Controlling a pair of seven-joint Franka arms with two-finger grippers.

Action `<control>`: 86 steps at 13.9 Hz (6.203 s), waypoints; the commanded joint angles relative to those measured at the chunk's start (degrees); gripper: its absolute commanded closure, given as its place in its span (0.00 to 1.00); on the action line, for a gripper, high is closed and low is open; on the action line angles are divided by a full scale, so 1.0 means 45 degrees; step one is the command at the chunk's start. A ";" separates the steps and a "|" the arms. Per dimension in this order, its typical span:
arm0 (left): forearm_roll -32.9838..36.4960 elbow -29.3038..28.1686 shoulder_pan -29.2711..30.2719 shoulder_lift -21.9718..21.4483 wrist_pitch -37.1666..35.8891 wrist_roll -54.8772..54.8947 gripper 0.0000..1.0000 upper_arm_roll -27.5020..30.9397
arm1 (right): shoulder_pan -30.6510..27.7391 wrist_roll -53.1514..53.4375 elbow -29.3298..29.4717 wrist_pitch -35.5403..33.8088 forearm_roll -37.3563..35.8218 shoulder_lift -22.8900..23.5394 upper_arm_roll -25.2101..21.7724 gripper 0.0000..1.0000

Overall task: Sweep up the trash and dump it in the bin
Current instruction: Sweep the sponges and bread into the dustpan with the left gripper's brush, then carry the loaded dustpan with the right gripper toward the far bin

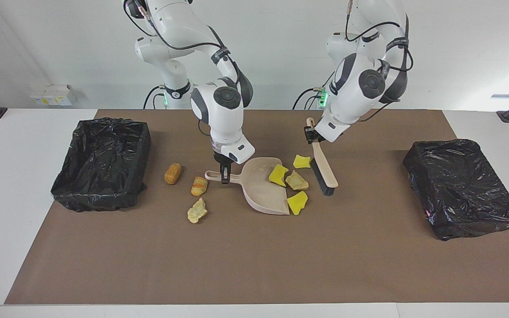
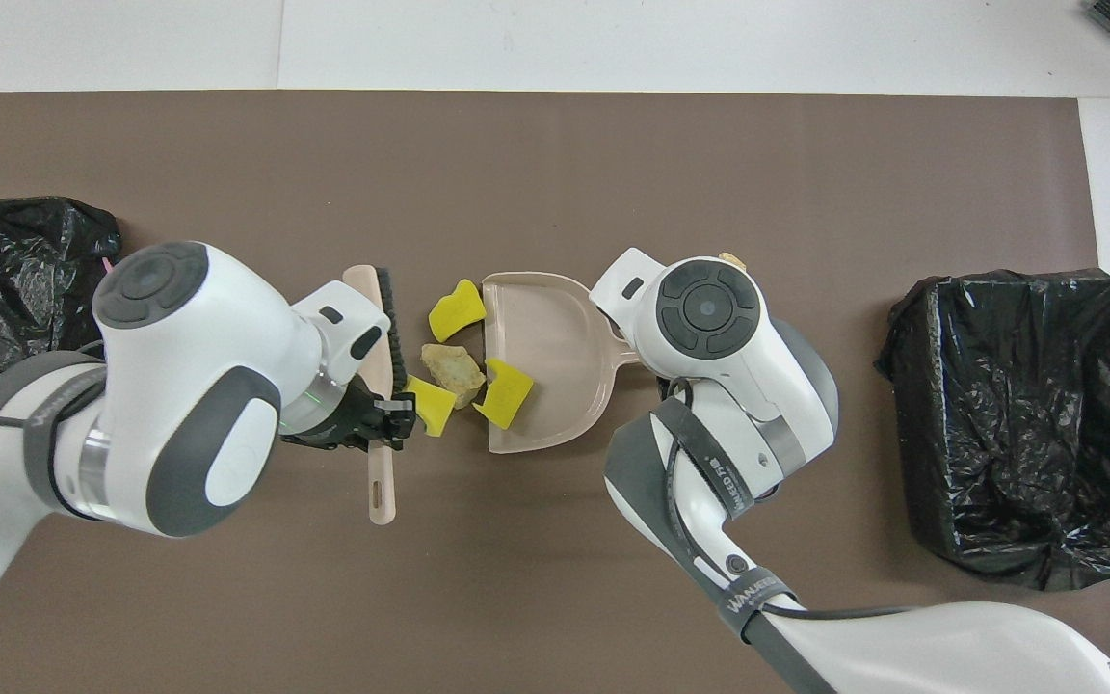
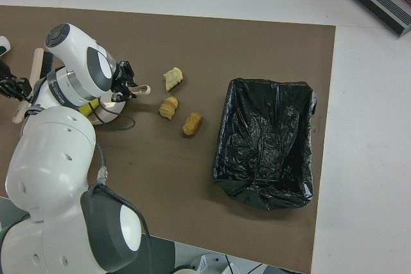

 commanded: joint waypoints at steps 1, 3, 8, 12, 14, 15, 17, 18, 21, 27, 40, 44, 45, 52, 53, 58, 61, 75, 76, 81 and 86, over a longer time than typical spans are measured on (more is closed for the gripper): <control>0.0004 -0.0154 0.1010 0.0139 0.1426 -0.0810 1.00 -0.0124 | -0.0096 0.0346 -0.0225 -0.0080 -0.0216 -0.0006 0.0096 1.00; -0.0190 -0.0175 0.1227 0.0508 0.2346 -0.1923 1.00 -0.0143 | -0.0154 0.0327 -0.0226 -0.0061 -0.0216 0.0013 0.0096 1.00; -0.1226 -0.1033 0.0449 0.1019 0.3995 -0.2825 1.00 -0.0163 | -0.0174 0.0346 -0.0304 -0.0061 -0.0216 -0.0025 0.0096 1.00; -0.1129 -0.1268 -0.0197 0.0472 0.1069 -0.2806 1.00 -0.0144 | -0.0174 0.0346 -0.0343 -0.0061 -0.0216 -0.0025 0.0096 1.00; -0.0080 -0.1289 -0.0257 0.0296 -0.0260 -0.2787 1.00 -0.0163 | -0.0174 0.0365 -0.0402 -0.0041 -0.0216 -0.0045 0.0096 1.00; 0.0197 -0.1347 -0.0218 0.0199 -0.0614 -0.2786 1.00 -0.0144 | -0.0174 0.0346 -0.0402 -0.0041 -0.0216 -0.0045 0.0096 1.00; 0.0627 -0.1600 -0.0256 0.0216 -0.0618 -0.2786 1.00 -0.0163 | -0.0174 0.0365 -0.0421 -0.0061 -0.0216 -0.0064 0.0096 1.00; 0.0668 -0.1795 -0.0353 0.0391 -0.0212 -0.2806 1.00 -0.0163 | -0.0174 0.0365 -0.0441 -0.0061 -0.0216 -0.0065 0.0096 1.00; 0.0668 -0.2206 -0.0607 0.0374 0.0785 -0.2806 1.00 -0.0183 | -0.0174 0.0385 -0.0480 -0.0061 -0.0216 -0.0065 0.0096 1.00; -0.0287 -0.2226 -0.1895 0.0491 0.3050 -0.2826 1.00 -0.0241 | -0.0174 0.0658 -0.0500 -0.0061 -0.0216 -0.0084 0.0096 1.00; -0.0877 0.1211 -0.1722 0.0063 -0.0129 -0.3471 1.00 -0.0124 | -0.0154 0.0932 -0.0695 -0.0100 -0.0216 -0.0162 0.0096 1.00; 0.1270 0.1425 -0.0573 0.0604 -0.0829 0.0326 1.00 0.0149 | -0.0174 0.0951 -0.0714 -0.0429 -0.0216 -0.0182 0.0076 1.00; 0.1602 0.1407 -0.0144 0.1053 -0.0852 0.1595 1.00 0.0149 | -0.0174 0.0951 -0.0714 -0.0548 -0.0216 -0.0201 0.0057 1.00; 0.2231 0.1076 -0.0704 0.2190 -0.0676 0.3815 1.00 0.0052 | 0.0002 0.1281 -0.0734 -0.1251 -0.0958 -0.0376 0.0056 1.00; 0.2153 0.0997 -0.0957 0.2267 -0.0522 0.3776 1.00 0.0052 | 0.0041 0.1457 -0.0734 -0.1465 -0.1249 -0.0416 0.0057 1.00; 0.1571 0.0410 -0.1760 0.2327 -0.0092 0.3386 1.00 0.0032 | 0.0158 0.1966 -0.0714 -0.2130 -0.1915 -0.0553 0.0096 1.00; 0.0419 0.0450 -0.2189 0.2327 0.0144 0.3249 1.00 0.0032 | 0.0178 0.1986 -0.0714 -0.2112 -0.1916 -0.0553 0.0135 1.00; -0.0682 0.1309 -0.1936 0.1077 -0.1887 0.2585 1.00 0.0032 | -0.0076 0.2201 -0.0461 -0.1115 -0.1681 -0.0357 0.0154 1.00; -0.0622 0.1290 -0.1898 0.1057 -0.1926 0.2527 1.00 0.0032 | -0.0076 0.2201 -0.0461 -0.1135 -0.1681 -0.0377 0.0154 1.00; 0.0784 0.1815 -0.1352 0.1252 -0.2180 0.0418 1.00 0.0246 | -0.0835 0.0859 0.0045 -0.1329 -0.1527 -0.0942 0.0135 1.00; 0.1293 0.2189 0.0152 0.1116 -0.2045 0.0611 1.00 0.0325 | -0.2786 -0.1485 0.0241 -0.1701 -0.0822 -0.2016 0.0115 1.00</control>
